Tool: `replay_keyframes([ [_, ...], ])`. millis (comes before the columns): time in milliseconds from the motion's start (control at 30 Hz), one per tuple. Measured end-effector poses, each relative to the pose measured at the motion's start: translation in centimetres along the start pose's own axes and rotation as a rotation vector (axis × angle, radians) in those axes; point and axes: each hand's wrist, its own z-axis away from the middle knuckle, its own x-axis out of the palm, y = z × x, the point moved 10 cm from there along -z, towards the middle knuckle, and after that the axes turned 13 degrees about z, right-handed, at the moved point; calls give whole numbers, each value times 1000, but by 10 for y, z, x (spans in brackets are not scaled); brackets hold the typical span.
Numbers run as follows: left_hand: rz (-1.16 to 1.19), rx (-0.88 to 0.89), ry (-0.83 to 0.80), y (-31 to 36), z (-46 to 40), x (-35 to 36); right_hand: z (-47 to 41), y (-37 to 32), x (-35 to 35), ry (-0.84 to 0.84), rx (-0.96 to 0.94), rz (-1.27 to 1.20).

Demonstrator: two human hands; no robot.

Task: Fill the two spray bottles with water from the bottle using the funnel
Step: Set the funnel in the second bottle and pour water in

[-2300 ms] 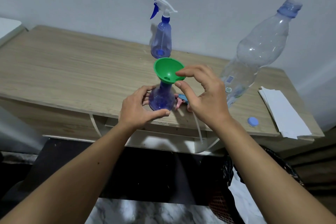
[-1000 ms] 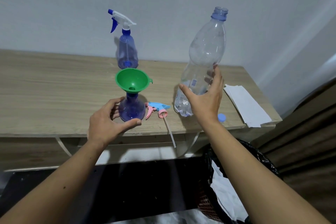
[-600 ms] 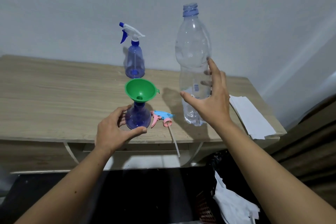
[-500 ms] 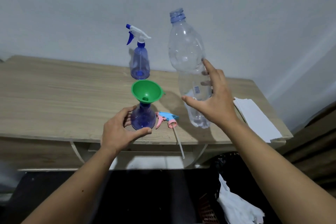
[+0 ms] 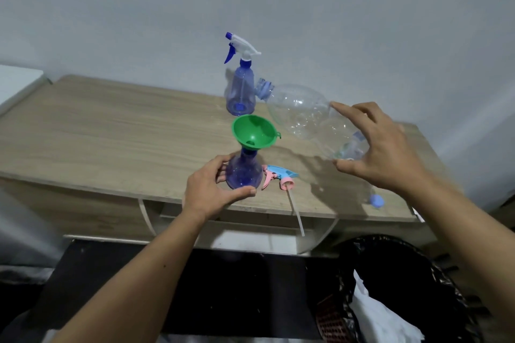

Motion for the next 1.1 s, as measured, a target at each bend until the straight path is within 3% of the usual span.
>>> replay_keyframes([
  [233, -16, -12, 13, -2, 0, -1, 10, 10, -4, -6, -10, 146],
  [1100, -58, -6, 31, 4, 2, -3, 11, 9, -25, 127, -64, 310],
])
